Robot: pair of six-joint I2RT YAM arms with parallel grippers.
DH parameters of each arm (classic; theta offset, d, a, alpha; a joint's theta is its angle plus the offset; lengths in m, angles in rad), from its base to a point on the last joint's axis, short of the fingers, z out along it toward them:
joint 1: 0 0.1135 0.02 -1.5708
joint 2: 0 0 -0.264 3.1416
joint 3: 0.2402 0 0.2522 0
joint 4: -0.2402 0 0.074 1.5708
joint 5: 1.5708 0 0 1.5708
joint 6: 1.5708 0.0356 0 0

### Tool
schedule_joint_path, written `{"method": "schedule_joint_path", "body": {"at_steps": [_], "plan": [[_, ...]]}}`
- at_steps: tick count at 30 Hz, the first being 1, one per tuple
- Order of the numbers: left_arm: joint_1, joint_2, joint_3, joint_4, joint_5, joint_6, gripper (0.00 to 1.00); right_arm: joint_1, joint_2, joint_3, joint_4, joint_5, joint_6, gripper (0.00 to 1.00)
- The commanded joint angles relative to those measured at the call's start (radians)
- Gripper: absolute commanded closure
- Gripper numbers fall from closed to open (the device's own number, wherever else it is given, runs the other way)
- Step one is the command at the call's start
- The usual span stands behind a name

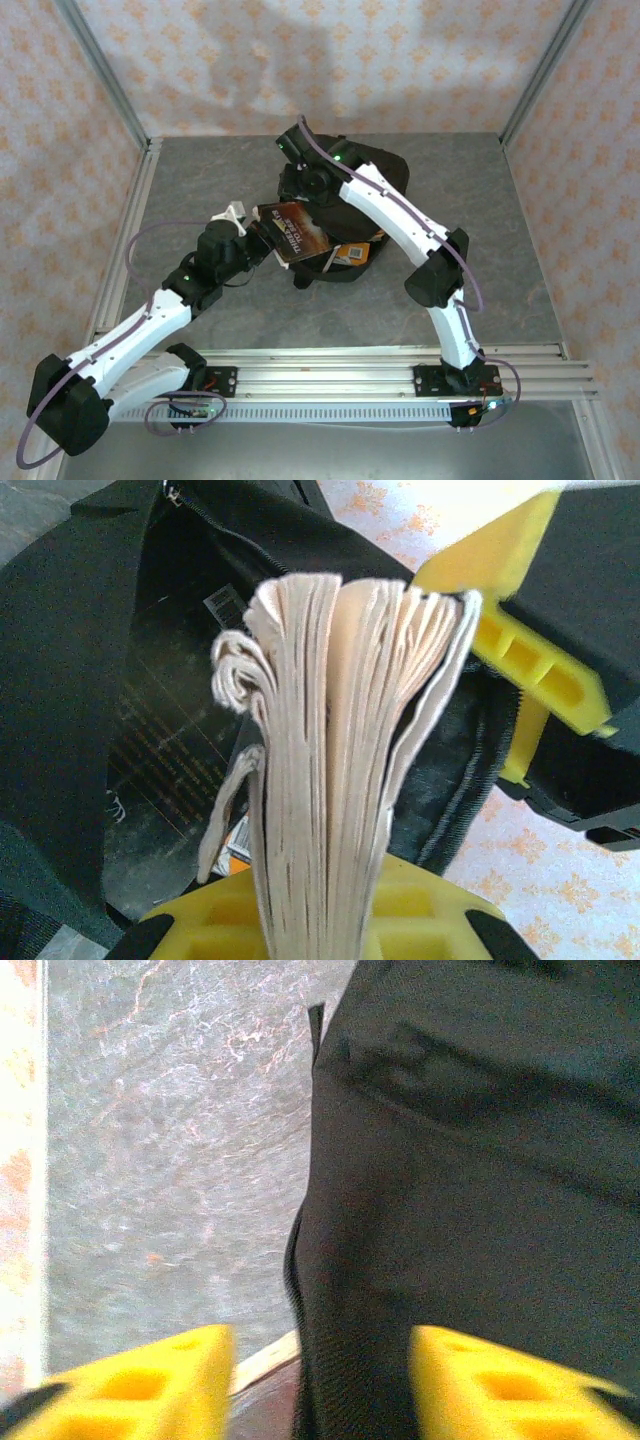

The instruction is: Pack books, pencil case, and school supplies into a backpack

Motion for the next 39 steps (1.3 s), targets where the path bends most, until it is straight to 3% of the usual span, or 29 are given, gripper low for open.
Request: {"method": "schedule_joint_path", "body": {"at_steps": [1, 3, 6, 12, 17, 23, 25, 27, 29, 34, 39], "plan": [[0.006, -0.029, 0.007, 0.158, 0.009, -0.004, 1.00, -0.005, -0.074, -0.020, -0.029, 0.173, -0.214, 0.32], [0.006, -0.041, 0.004, 0.173, 0.005, 0.004, 1.00, -0.007, -0.149, -0.126, 0.033, 0.226, -0.319, 0.14], [0.006, -0.045, 0.004, 0.187, 0.006, 0.009, 1.00, -0.015, -0.262, -0.294, 0.152, 0.229, -0.432, 0.12], [0.006, -0.044, 0.003, 0.183, -0.004, 0.009, 1.00, -0.040, -0.425, -0.524, 0.273, 0.097, -0.586, 0.14], [0.007, -0.032, 0.012, 0.187, -0.004, 0.017, 1.00, -0.058, -0.475, -0.640, 0.326, 0.035, -0.678, 0.16], [0.006, -0.035, 0.040, 0.145, -0.005, 0.039, 1.00, -0.074, -0.428, -0.643, 0.315, -0.076, -0.728, 0.33], [0.007, -0.035, 0.049, 0.119, -0.006, 0.044, 1.00, -0.074, -0.402, -0.614, 0.291, -0.039, -0.733, 0.51], [0.006, -0.033, 0.071, 0.034, -0.014, 0.052, 1.00, -0.077, -0.392, -0.593, 0.281, 0.039, -0.713, 0.84], [0.006, -0.039, 0.090, -0.060, -0.020, 0.060, 1.00, -0.078, -0.411, -0.596, 0.295, 0.071, -0.700, 1.00], [0.007, -0.095, 0.151, -0.306, -0.068, 0.105, 1.00, -0.079, -0.450, -0.583, 0.336, -0.017, -0.610, 1.00], [0.013, -0.142, 0.242, -0.467, -0.151, 0.169, 1.00, -0.077, -0.411, -0.517, 0.402, -0.126, -0.387, 1.00]]}}
